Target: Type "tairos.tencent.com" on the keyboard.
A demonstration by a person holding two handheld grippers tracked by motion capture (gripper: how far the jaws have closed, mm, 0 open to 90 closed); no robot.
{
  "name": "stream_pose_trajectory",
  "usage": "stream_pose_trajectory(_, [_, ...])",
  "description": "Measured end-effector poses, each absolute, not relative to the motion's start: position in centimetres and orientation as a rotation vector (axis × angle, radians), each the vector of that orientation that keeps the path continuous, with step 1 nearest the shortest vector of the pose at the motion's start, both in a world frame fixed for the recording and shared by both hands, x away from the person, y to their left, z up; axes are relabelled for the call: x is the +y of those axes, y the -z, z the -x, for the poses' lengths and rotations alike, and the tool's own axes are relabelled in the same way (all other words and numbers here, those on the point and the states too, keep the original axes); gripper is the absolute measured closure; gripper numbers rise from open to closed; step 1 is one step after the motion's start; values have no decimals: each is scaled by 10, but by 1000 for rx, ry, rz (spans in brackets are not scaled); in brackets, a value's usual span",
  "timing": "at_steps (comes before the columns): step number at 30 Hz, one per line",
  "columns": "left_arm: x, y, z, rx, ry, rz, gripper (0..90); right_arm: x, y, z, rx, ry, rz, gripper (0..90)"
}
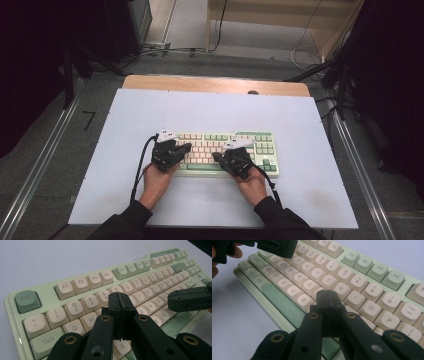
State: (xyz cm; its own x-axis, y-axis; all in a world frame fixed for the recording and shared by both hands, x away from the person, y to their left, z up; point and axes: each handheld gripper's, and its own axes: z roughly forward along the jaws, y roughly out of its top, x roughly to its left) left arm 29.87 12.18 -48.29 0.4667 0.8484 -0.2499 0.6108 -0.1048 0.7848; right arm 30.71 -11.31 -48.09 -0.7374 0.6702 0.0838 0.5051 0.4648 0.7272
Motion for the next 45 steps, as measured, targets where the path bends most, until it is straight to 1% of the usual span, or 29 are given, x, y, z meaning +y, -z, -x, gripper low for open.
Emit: stream_pose_trajectory(45, [123,482,-299,1239,-336,-1808,900,-102,485,-305,2525,-1127,-984,872])
